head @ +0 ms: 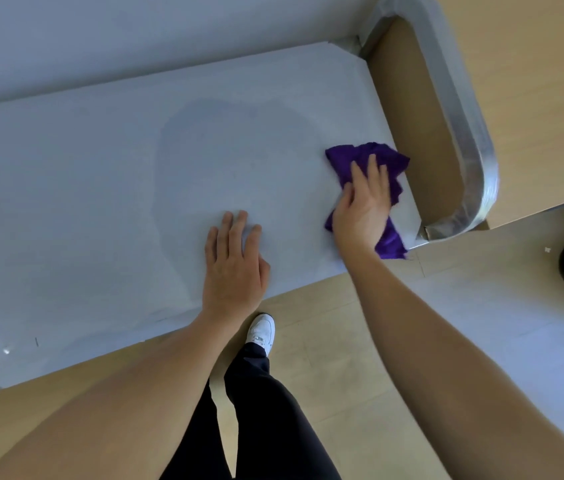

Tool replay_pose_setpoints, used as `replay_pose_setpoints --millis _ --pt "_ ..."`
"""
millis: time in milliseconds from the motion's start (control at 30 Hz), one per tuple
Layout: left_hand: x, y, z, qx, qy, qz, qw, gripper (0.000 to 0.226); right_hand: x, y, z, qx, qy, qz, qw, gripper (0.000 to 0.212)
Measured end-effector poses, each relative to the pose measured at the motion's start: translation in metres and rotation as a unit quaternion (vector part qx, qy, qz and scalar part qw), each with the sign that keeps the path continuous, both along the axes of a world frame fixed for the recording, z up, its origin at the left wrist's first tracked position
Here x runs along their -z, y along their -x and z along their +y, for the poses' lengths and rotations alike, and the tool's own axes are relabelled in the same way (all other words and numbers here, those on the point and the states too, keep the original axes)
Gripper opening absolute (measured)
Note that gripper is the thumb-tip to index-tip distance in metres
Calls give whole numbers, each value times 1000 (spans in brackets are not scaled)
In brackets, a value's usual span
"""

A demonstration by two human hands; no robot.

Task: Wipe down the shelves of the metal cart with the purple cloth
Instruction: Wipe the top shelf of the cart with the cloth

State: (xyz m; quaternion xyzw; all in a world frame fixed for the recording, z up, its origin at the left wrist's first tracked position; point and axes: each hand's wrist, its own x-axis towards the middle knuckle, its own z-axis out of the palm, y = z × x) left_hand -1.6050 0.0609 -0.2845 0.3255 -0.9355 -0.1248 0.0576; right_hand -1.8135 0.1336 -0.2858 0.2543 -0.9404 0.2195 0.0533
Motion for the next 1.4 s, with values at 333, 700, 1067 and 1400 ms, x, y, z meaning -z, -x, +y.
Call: replay_pose_setpoints --millis 333,700,1067,1400 --pt "0 -2 -2 -2 -10 21 1000 43 2 -45 -25 -268 -14 31 963 34" --pt "2 -3 -4 -8 -28 48 998 40 -2 -95 -34 -108 32 -41 993 35" --pt "-11 -80 -94 -65 -35 64 995 47 -12 -113 -38 -128 -27 -25 991 36" --pt "-1 -107 -111 -80 -23 40 996 43 -5 -211 -105 -224 -12 -23 974 41"
